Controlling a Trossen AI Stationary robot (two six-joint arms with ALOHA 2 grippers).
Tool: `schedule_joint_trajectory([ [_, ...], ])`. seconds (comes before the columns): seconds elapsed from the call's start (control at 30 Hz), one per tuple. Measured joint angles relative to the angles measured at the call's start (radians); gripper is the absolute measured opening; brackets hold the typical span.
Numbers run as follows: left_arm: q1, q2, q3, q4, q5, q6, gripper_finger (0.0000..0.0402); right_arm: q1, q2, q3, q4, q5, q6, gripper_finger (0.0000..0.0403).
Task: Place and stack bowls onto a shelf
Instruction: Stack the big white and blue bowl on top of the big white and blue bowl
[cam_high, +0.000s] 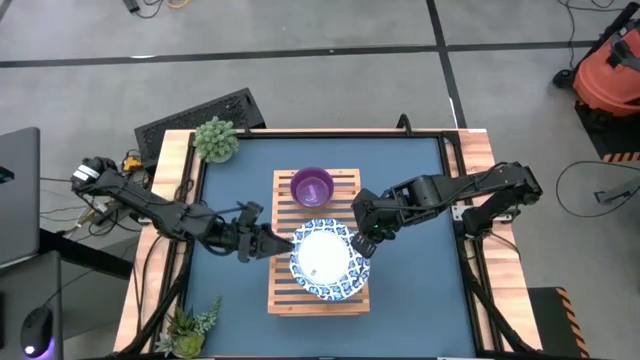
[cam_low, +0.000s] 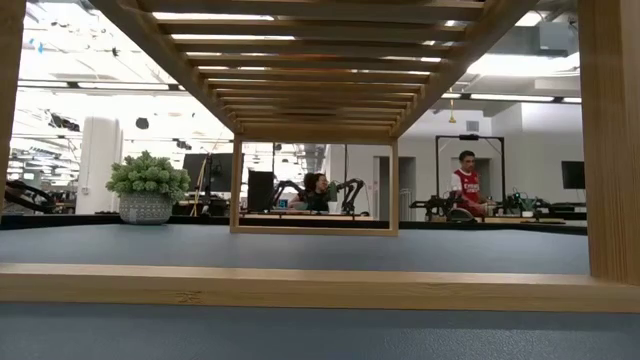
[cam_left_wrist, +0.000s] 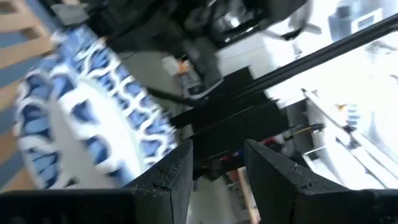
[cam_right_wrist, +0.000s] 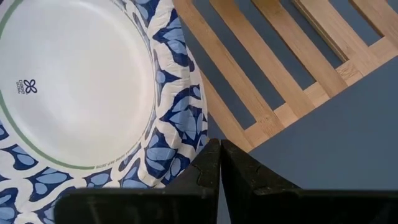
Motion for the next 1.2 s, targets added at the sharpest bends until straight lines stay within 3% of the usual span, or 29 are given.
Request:
schedule_joint_trajectory([
  [0.47,-0.002,0.112,0.000,-0.005,0.034,-0.079,0.0129,-0.019,0.000,0.000,0.020,0.021,-0.008,0.0042],
  [0.87,-0.007,0.114,0.000,-0.029,0.075,-0.121,0.0129,-0.017,0.000,0.000,-0.041,0.029,0.021,0.0042],
  [1.2,-0.011,0.054,0.000,0.054,0.122,-0.102,0.0129,0.095,0.000,0.000,-0.189,-0.038,0.166,0.0042],
])
